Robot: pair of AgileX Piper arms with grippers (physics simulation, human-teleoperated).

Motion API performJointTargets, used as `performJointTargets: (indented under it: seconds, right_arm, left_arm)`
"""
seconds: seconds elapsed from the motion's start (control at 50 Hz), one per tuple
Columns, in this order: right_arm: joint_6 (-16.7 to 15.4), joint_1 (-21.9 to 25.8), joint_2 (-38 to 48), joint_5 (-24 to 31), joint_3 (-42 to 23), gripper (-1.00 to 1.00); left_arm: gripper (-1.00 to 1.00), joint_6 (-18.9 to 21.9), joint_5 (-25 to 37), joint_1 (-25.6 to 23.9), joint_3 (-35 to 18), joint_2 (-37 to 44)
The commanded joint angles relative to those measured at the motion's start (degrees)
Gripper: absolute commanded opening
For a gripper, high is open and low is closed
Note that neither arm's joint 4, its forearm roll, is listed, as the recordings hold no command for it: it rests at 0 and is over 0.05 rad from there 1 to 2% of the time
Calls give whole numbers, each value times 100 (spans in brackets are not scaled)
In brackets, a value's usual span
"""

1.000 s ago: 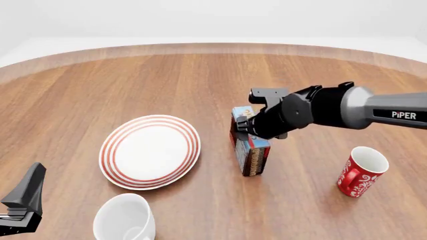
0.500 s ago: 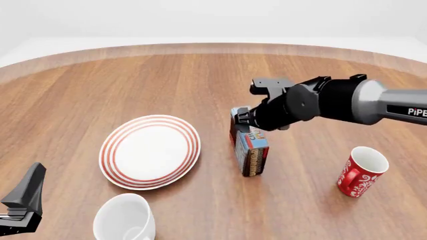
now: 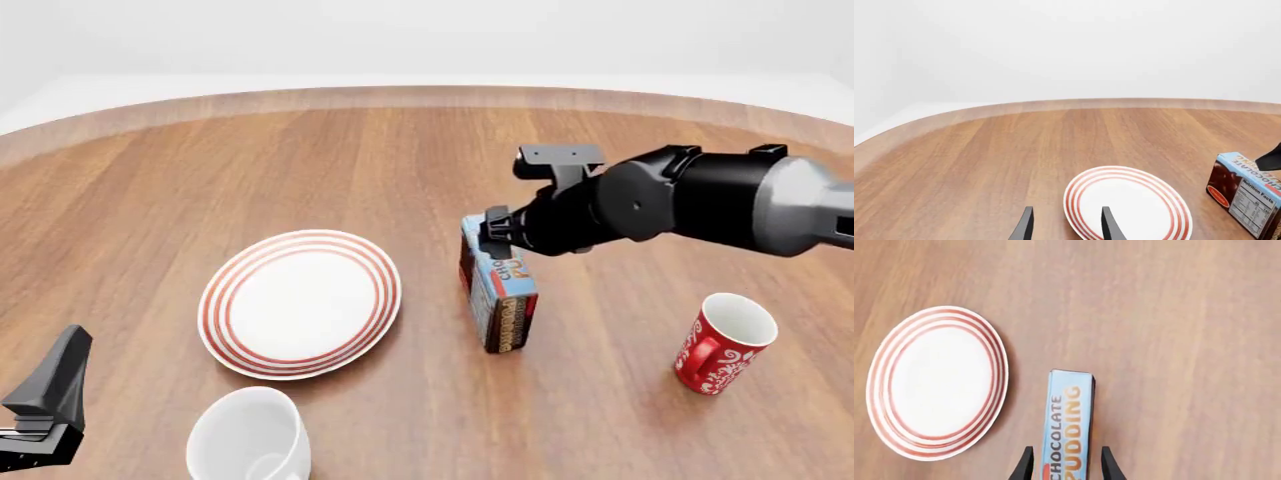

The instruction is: Pick up the white mug and put it on the plate, and put the chocolate pudding to the right of the plate.

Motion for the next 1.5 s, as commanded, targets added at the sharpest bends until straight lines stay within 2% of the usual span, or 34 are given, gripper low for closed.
performJointTargets:
  seconds: [0.02, 0.1, 0.12, 0.16, 0.18, 0.34, 0.64, 0.68, 0.74, 0.82, 0.86, 0.92, 1.16, 1.18, 1.32, 1.5]
  right_arm:
    - [-3, 37, -295, -58, 214, 100]
    - [-21, 24, -385, -102, 310, 100]
    - [-134, 27, -429, -119, 330, 100]
    - [-64, 46, -473, -128, 379, 100]
    - [-168, 36, -515, -135, 398, 100]
    - [-147, 82, -732, -180, 566, 100]
    - [-308, 127, -1139, -348, 926, 100]
    - [-417, 162, -1196, -415, 979, 100]
    - [-416, 195, -1261, -506, 1093, 100]
    - [-800, 167, -1439, -637, 1232, 100]
    - [-728, 220, -1480, -669, 1285, 100]
    - [-818, 254, -1580, -783, 1425, 100]
    - [-826, 335, -1930, -1122, 1906, 100]
    - [-970, 302, -2079, -1195, 1999, 100]
    - [-940, 330, -2320, -1407, 2316, 100]
    - [-1094, 299, -2816, -1655, 2762, 100]
  left_arm:
    - [100, 0, 0, 0, 0, 0]
    - [100, 0, 0, 0, 0, 0]
    - [100, 0, 0, 0, 0, 0]
    - [100, 0, 0, 0, 0, 0]
    - [100, 0, 0, 0, 0, 0]
    - [100, 0, 0, 0, 0, 0]
    - [100, 0, 0, 0, 0, 0]
    - [100, 0, 0, 0, 0, 0]
    - [100, 0, 0, 0, 0, 0]
    - [100, 0, 0, 0, 0, 0]
    - [100, 0, 0, 0, 0, 0]
    - [100, 0, 0, 0, 0, 0]
    - [100, 0, 0, 0, 0, 0]
    - [100, 0, 0, 0, 0, 0]
    - [100, 0, 0, 0, 0, 0]
    - [100, 0, 0, 0, 0, 0]
